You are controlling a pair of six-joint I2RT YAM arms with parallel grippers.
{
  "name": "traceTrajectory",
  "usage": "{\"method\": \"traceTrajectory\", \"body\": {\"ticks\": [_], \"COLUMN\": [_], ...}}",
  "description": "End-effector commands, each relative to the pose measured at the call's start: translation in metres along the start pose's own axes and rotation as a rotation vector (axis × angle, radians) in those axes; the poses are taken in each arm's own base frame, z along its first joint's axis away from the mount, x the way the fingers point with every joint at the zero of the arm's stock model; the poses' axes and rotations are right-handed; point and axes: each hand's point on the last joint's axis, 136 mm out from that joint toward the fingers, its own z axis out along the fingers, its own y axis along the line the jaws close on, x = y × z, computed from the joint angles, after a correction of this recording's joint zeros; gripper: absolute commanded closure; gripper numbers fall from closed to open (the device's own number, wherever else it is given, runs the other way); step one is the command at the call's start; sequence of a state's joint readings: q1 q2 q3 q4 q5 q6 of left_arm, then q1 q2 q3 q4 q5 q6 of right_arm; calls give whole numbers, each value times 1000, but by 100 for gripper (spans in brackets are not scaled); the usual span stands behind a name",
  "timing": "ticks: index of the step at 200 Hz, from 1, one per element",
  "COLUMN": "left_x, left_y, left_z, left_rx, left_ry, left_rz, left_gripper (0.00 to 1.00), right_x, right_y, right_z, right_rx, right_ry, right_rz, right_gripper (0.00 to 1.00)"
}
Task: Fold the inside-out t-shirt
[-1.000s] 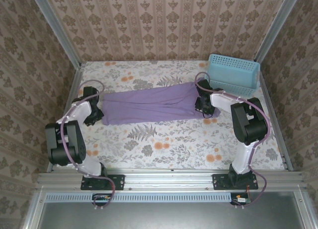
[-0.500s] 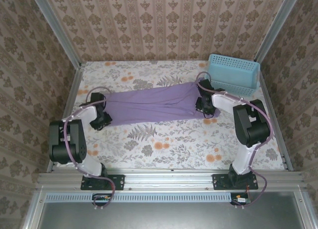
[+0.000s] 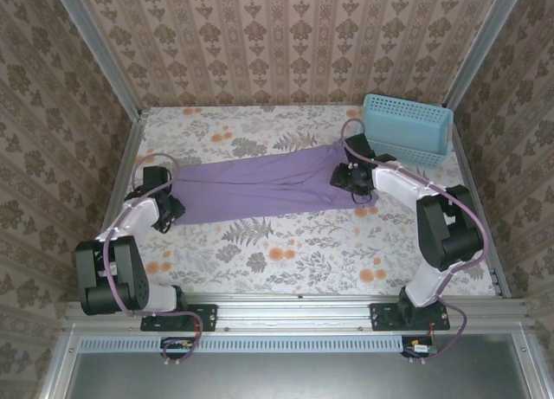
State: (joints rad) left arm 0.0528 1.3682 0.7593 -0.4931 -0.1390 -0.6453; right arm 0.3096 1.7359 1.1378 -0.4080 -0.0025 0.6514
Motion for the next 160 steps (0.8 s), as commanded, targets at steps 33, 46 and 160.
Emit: {"method": "traceTrajectory", "body": {"ticks": [33,46,160], "left_x": [-1,0,15], "left_y": [-12,-31,-102], "left_z": [-11,-14,15], "left_rx": [8,59,45], "left_ry": [-32,-40,48], "left_rz": [52,105,323], "left_gripper": [49,49,48], "right_x": [21,20,9], "right_y": [11,15,26], "right_z": [41,45,29], "right_rx": [-42,-49,39], "right_ry": [103,110,51], "right_rz": [48,50,-54], "right_gripper": [43,45,52]}}
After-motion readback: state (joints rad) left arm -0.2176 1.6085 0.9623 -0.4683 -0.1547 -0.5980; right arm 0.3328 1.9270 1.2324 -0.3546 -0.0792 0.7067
